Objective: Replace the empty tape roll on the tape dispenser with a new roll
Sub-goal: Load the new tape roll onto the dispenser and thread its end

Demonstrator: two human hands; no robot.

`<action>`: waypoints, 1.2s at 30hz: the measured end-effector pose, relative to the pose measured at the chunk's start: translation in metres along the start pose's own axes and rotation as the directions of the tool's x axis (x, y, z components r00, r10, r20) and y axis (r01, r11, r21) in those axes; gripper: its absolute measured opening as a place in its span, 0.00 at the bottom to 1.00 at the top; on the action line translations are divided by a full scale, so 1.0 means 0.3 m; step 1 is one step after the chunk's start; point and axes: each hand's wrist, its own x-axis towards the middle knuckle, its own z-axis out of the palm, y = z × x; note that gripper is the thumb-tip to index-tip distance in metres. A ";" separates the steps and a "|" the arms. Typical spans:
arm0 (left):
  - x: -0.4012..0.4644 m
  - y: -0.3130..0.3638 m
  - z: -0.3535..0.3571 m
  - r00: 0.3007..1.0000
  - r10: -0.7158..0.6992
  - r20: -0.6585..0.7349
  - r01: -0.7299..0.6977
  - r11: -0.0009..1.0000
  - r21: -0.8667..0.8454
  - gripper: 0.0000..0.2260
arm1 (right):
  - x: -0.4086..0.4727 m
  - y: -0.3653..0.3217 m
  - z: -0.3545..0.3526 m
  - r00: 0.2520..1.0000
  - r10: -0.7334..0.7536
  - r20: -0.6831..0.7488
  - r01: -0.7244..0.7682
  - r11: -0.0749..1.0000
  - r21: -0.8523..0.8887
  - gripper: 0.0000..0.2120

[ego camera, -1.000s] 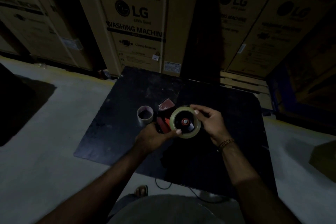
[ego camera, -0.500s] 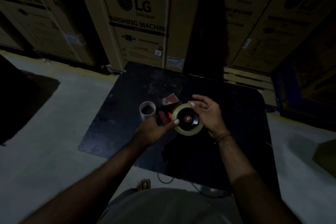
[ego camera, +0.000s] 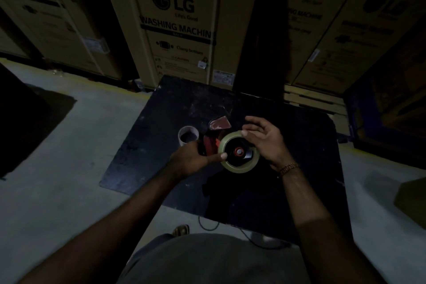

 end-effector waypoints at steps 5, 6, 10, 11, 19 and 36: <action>0.022 -0.015 -0.007 1.000 0.005 -0.022 -0.005 1.000 -0.001 0.27 | 0.006 -0.008 0.005 1.000 0.003 0.020 -0.002 1.000 -0.027 0.22; 0.020 -0.010 -0.010 1.000 0.006 -0.023 -0.006 1.000 -0.003 0.28 | 0.007 -0.013 0.006 1.000 -0.001 0.027 0.002 0.999 -0.038 0.21; 0.024 -0.005 -0.022 1.000 0.007 -0.016 -0.006 0.999 0.043 0.31 | 0.032 -0.024 0.009 0.998 -0.010 0.056 0.017 0.992 -0.127 0.17; 0.026 -0.001 -0.025 1.000 0.015 -0.005 -0.014 0.998 0.067 0.31 | 0.041 -0.032 0.016 0.998 -0.015 0.060 0.024 0.987 -0.161 0.17; -0.001 0.120 -0.056 0.998 -0.044 -0.042 0.046 0.998 0.038 0.43 | 0.092 -0.140 0.065 0.984 -0.054 0.170 0.116 0.918 -0.380 0.18; 0.067 0.150 -0.059 0.984 -0.080 -0.161 0.131 0.933 0.336 0.38 | 0.095 -0.094 0.069 0.994 0.072 0.087 -0.064 0.993 -0.098 0.15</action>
